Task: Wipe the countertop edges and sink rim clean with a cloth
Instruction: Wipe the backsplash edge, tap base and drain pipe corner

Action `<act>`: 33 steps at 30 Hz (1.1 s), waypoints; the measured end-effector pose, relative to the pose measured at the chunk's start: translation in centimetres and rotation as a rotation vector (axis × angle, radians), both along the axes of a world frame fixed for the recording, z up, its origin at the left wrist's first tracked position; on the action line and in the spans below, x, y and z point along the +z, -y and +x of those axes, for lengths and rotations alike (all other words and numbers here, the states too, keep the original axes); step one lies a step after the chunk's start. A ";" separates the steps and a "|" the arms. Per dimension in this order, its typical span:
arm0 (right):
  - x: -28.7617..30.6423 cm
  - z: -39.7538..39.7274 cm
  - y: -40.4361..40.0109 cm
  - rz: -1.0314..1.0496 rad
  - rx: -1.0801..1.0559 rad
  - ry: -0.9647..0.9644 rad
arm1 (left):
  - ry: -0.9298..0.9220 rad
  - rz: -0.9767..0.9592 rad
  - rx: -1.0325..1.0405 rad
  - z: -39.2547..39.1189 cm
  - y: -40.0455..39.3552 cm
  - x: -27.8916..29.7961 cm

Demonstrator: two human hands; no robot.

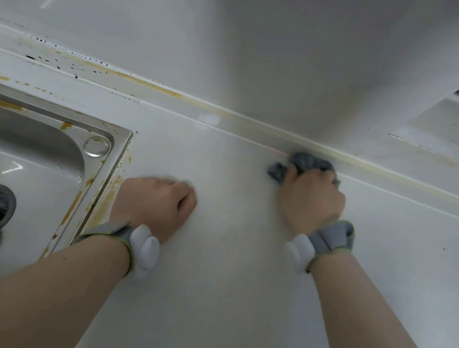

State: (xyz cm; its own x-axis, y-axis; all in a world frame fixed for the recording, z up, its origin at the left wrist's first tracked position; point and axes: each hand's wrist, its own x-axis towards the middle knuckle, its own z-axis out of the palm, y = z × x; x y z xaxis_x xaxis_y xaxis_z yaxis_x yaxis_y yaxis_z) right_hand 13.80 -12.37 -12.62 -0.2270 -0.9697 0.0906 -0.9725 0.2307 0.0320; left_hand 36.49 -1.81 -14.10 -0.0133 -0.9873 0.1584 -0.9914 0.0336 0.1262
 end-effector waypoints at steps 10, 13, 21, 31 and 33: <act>1.9 11.0 0.3 0.213 0.699 -0.073 | 0.049 0.038 0.060 -0.5 0.0 0.4; 1.5 8.6 0.0 0.192 0.590 -0.149 | 0.052 0.055 0.078 -0.6 0.0 0.4; 1.1 -2.7 0.2 0.243 0.334 -0.167 | 0.060 -0.005 0.056 -0.4 0.0 0.0; 2.7 -4.9 -2.1 0.471 0.224 -0.214 | 0.024 0.055 -0.218 -3.5 0.6 1.2; 2.8 -5.1 -1.9 0.501 0.282 -0.262 | -0.007 0.060 -0.146 -4.6 0.3 0.5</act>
State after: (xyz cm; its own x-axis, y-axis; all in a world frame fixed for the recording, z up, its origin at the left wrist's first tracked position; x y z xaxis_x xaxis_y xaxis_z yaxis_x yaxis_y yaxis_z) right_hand 8.65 -10.45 -9.84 0.0113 -0.9282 -0.3720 -0.9389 -0.1379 0.3155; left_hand 31.89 -2.15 -13.60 -0.1565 -0.9826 0.1001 -0.9756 0.1696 0.1394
